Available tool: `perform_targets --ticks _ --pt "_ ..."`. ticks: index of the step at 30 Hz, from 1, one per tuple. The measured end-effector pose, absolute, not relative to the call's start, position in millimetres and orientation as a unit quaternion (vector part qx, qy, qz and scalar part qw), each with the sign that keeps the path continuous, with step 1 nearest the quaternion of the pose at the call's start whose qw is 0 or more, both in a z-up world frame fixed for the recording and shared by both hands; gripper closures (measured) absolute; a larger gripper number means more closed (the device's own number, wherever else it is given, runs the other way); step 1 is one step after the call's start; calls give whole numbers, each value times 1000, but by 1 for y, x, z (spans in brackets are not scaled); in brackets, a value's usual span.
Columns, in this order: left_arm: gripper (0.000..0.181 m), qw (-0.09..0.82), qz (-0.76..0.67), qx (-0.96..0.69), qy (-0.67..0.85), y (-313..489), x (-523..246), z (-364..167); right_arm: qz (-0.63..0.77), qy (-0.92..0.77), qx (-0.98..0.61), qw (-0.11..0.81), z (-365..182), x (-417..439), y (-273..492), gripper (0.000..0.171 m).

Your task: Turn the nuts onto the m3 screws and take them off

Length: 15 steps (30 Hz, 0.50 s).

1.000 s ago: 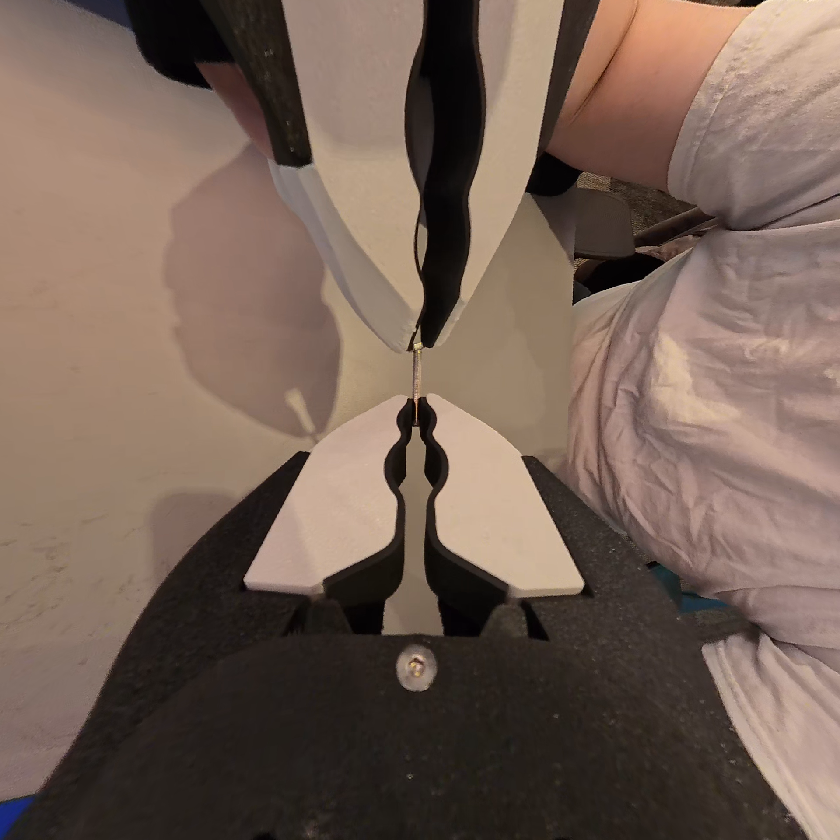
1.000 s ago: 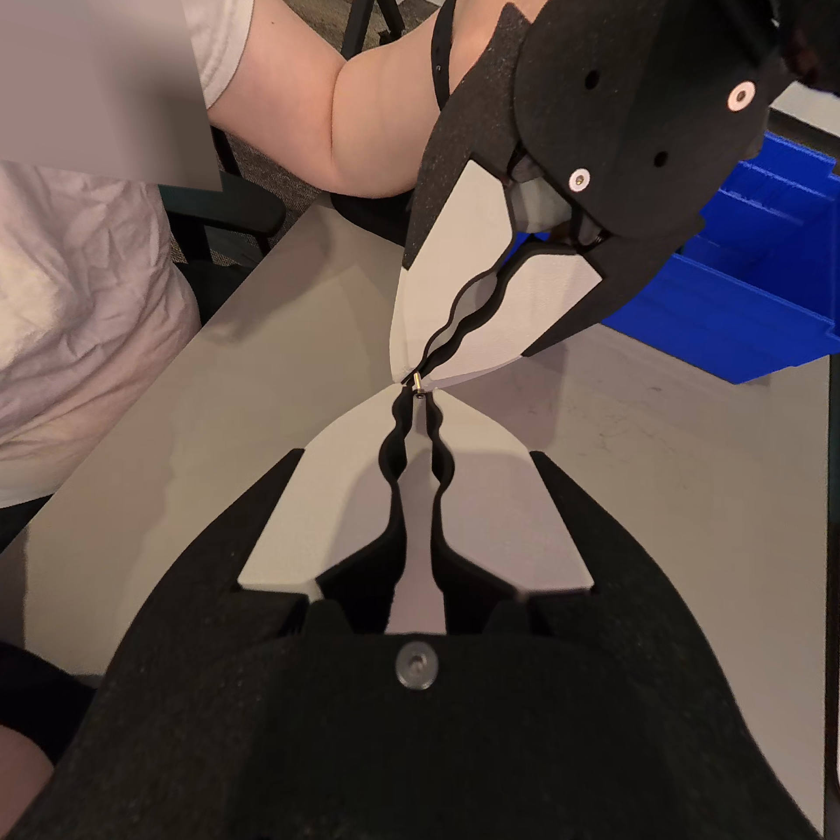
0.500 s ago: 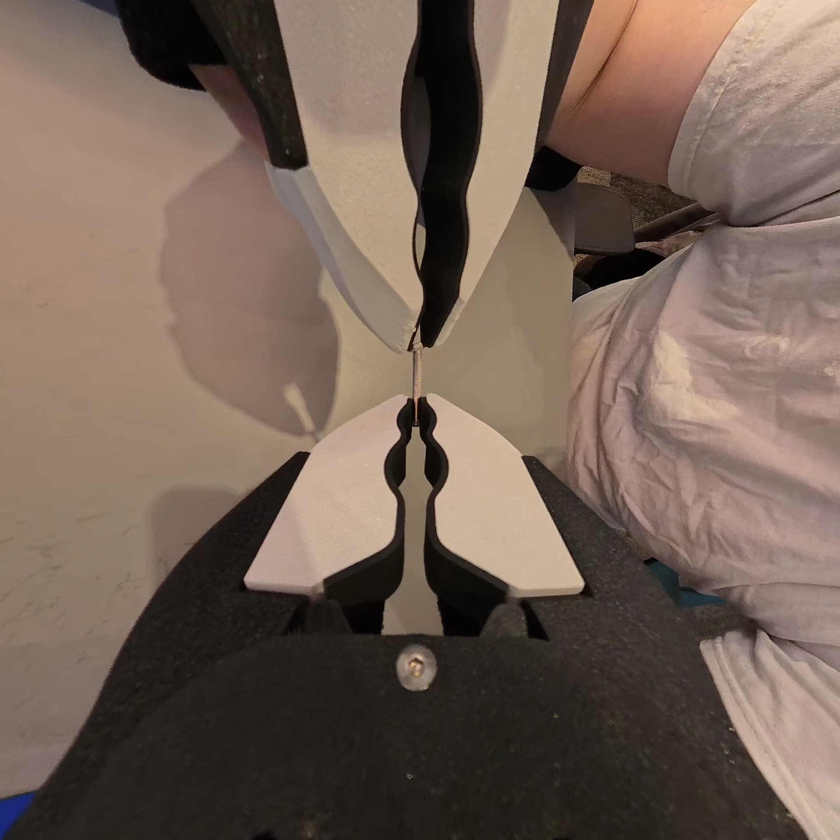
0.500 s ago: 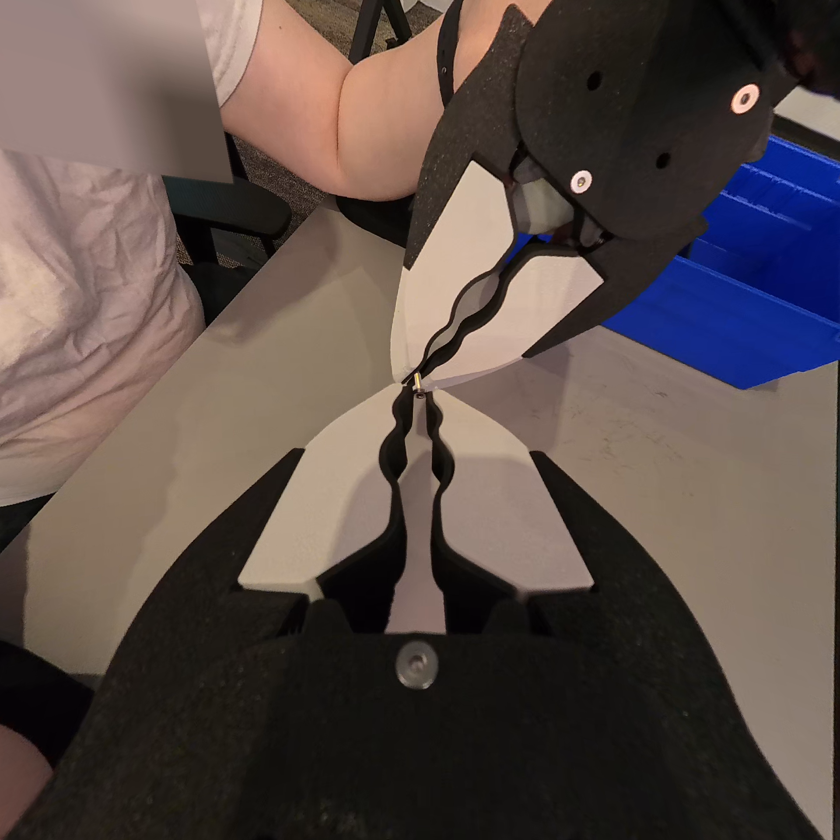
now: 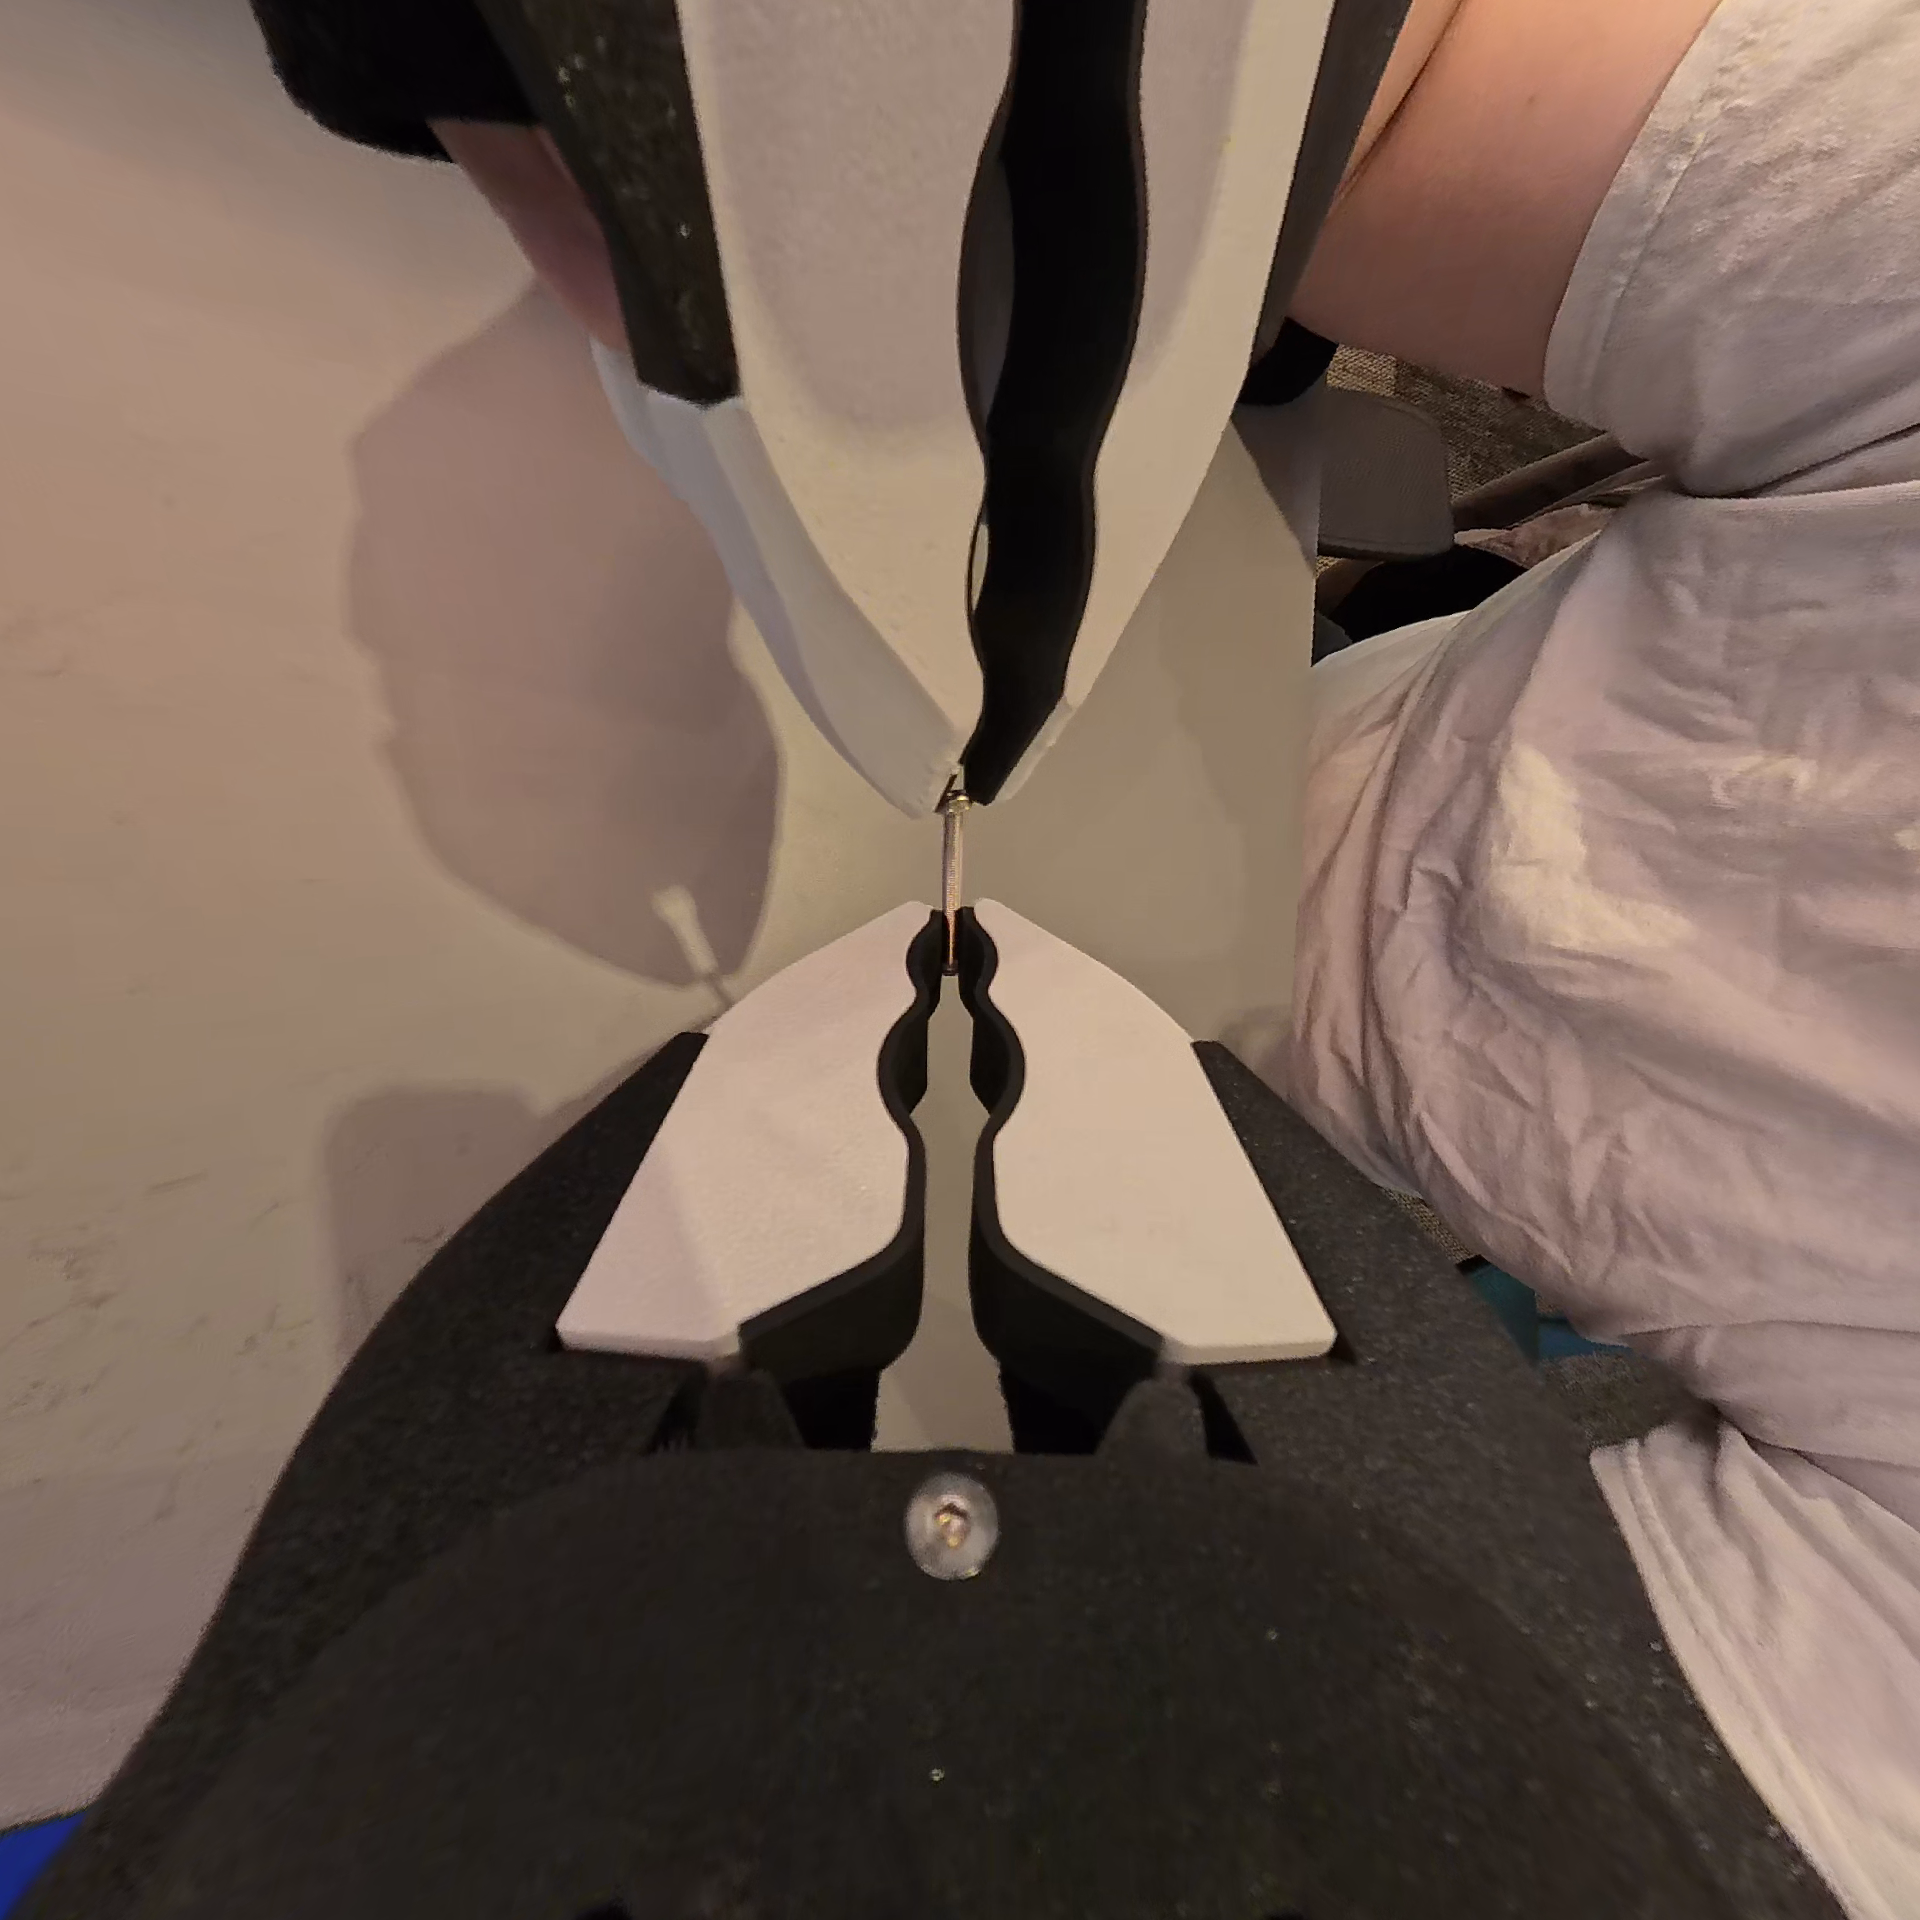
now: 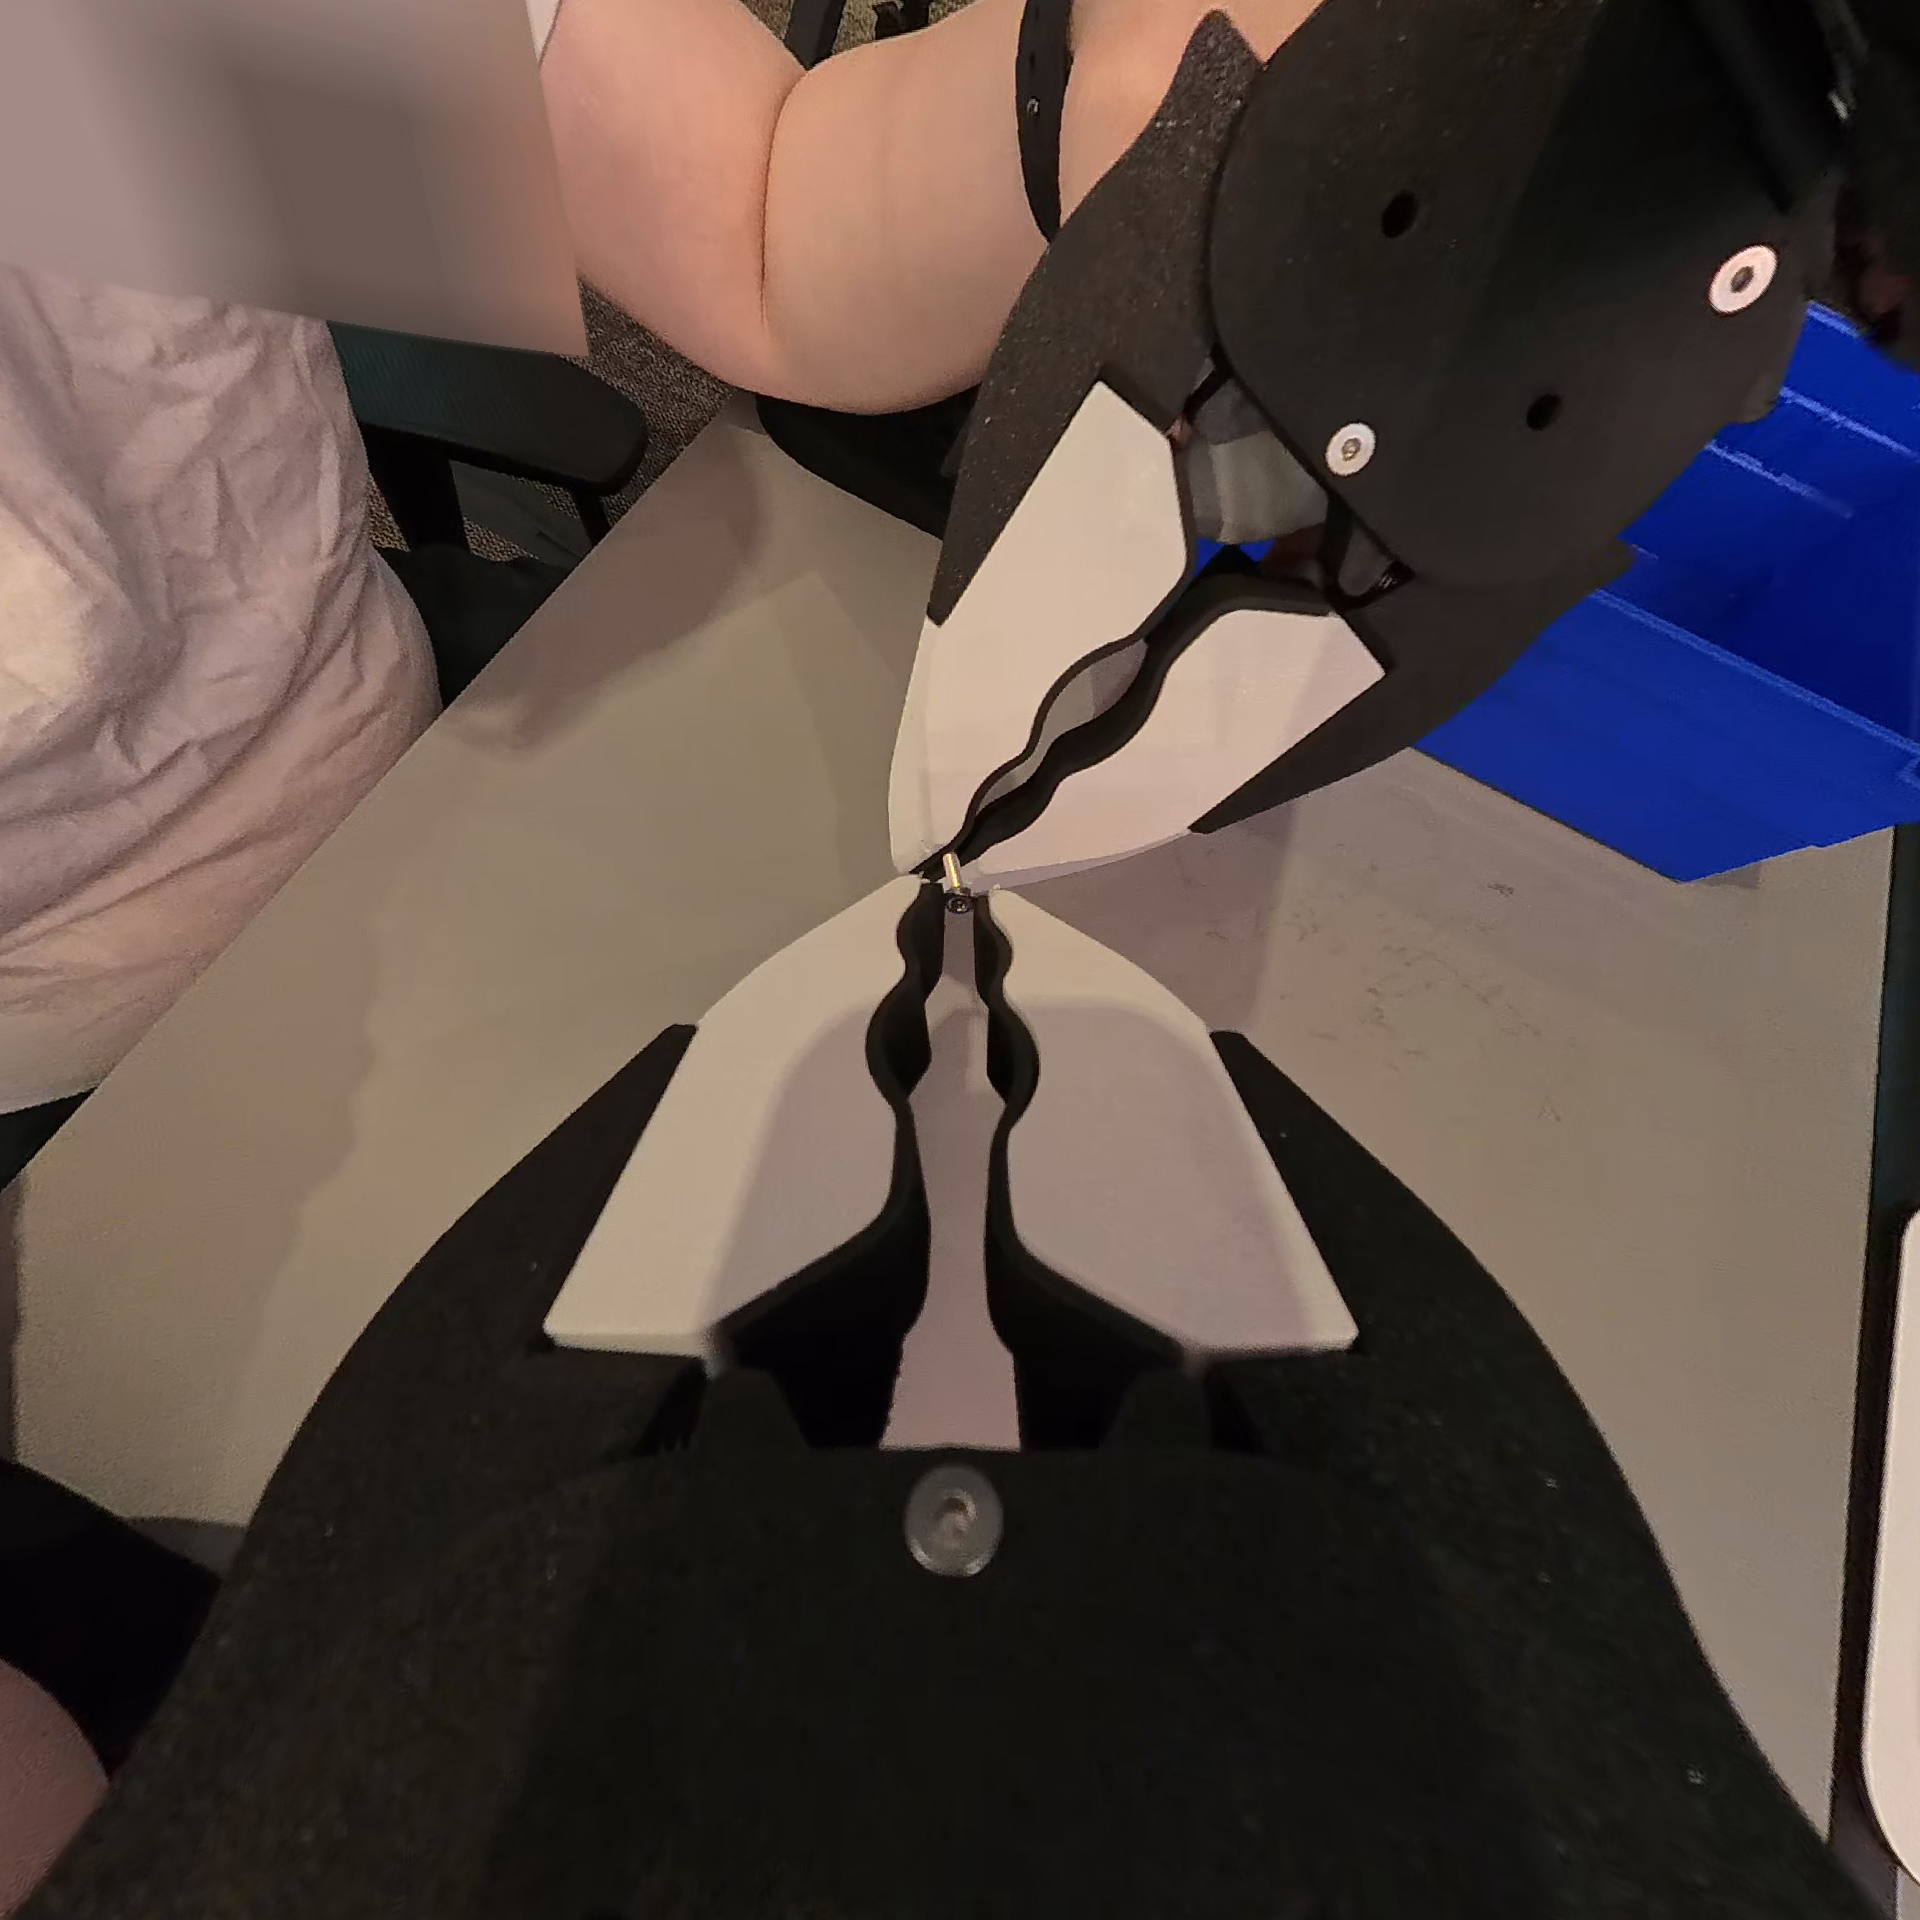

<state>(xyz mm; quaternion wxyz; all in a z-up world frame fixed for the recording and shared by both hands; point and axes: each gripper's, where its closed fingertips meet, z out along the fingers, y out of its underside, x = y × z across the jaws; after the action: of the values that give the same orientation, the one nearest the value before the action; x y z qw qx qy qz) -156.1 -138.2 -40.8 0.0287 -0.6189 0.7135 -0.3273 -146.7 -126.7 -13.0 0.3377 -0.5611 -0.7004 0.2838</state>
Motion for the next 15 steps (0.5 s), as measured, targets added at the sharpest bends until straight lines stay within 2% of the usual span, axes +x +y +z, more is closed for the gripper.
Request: perform_targets --ticks 15 --pt "179 30 -315 -622 716 -137 -155 -45 290 -686 -585 322 -15 -147 -125 166"
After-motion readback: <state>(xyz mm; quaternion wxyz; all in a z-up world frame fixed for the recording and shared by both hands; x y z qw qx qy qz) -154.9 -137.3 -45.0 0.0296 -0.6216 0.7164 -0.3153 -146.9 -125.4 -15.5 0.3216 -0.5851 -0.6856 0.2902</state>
